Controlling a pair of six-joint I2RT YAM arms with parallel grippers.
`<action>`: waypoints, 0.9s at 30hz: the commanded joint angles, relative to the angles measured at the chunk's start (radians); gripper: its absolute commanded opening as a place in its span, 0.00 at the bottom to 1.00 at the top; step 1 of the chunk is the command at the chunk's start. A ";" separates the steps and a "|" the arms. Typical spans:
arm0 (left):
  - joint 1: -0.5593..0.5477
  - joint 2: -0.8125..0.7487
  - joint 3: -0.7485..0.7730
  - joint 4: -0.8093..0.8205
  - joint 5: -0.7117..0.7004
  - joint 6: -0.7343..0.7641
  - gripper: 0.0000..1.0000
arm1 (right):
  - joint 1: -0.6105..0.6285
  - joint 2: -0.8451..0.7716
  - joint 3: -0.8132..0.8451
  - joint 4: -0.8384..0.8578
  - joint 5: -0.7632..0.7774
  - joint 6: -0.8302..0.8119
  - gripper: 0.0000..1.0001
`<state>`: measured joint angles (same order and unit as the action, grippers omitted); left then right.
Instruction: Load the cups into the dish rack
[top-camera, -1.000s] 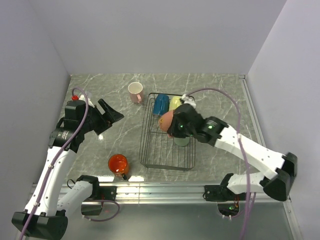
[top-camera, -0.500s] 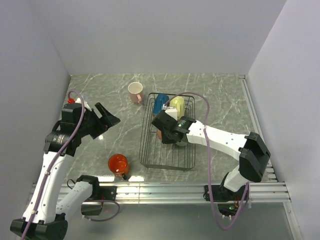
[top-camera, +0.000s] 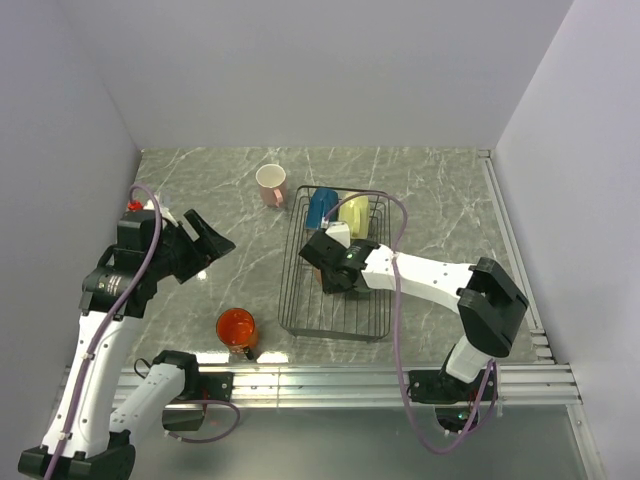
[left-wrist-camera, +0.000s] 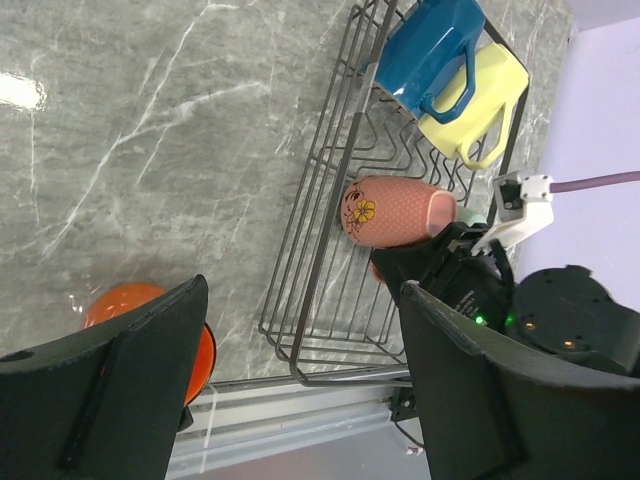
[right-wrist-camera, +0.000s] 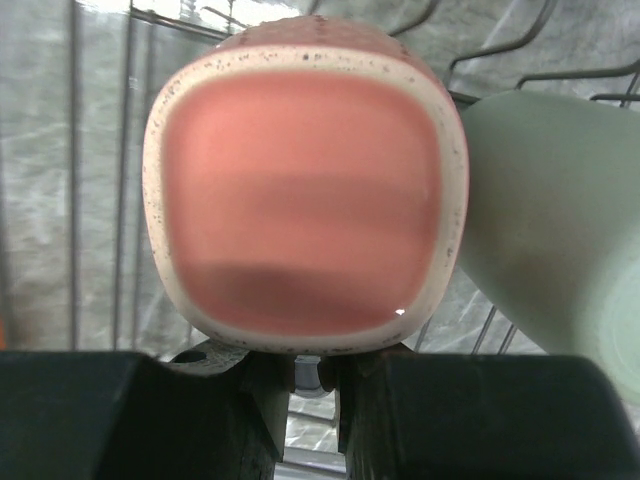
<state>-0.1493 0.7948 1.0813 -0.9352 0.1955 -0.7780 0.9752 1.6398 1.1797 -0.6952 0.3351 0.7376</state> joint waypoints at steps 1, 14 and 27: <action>0.004 0.004 0.043 -0.008 -0.011 0.017 0.82 | 0.000 -0.003 -0.006 0.054 0.081 -0.001 0.00; 0.004 0.043 0.038 0.022 0.007 0.025 0.81 | 0.002 -0.012 -0.055 0.109 0.051 -0.024 0.40; 0.004 0.083 0.046 0.059 0.002 0.051 0.81 | -0.001 -0.046 0.037 0.007 0.097 -0.021 0.82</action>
<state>-0.1493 0.8738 1.0851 -0.9222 0.1947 -0.7589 0.9771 1.6558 1.1534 -0.6537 0.3782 0.7128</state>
